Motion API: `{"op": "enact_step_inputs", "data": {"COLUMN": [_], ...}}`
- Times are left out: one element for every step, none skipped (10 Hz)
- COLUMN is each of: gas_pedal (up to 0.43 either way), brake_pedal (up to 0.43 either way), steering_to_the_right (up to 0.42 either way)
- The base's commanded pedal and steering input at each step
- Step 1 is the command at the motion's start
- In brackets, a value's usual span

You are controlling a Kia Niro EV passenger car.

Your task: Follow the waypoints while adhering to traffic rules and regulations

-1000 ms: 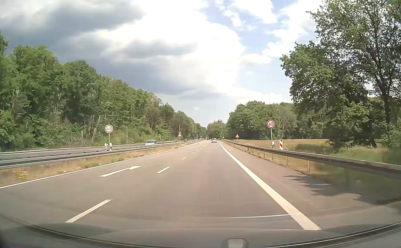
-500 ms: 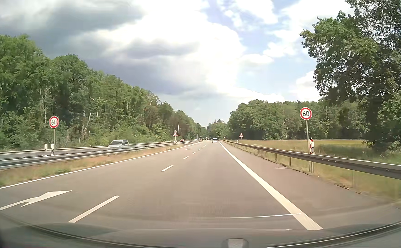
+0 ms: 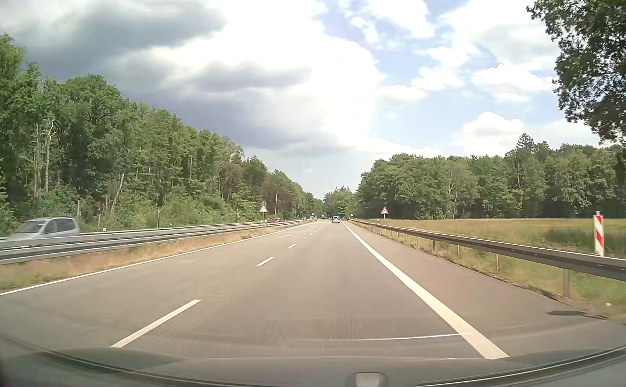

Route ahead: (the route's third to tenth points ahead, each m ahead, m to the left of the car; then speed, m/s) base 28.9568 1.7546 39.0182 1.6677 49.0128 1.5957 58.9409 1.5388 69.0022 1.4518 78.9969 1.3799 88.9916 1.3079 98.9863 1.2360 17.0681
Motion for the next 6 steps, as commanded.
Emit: {"op": "enact_step_inputs", "data": {"gas_pedal": [0.087,0.087,0.087,0.087,0.087,0.087], "brake_pedal": [0.037,0.037,0.037,0.037,0.037,0.037], "steering_to_the_right": [0.000,0.000,0.000,0.000,0.000,0.000]}}
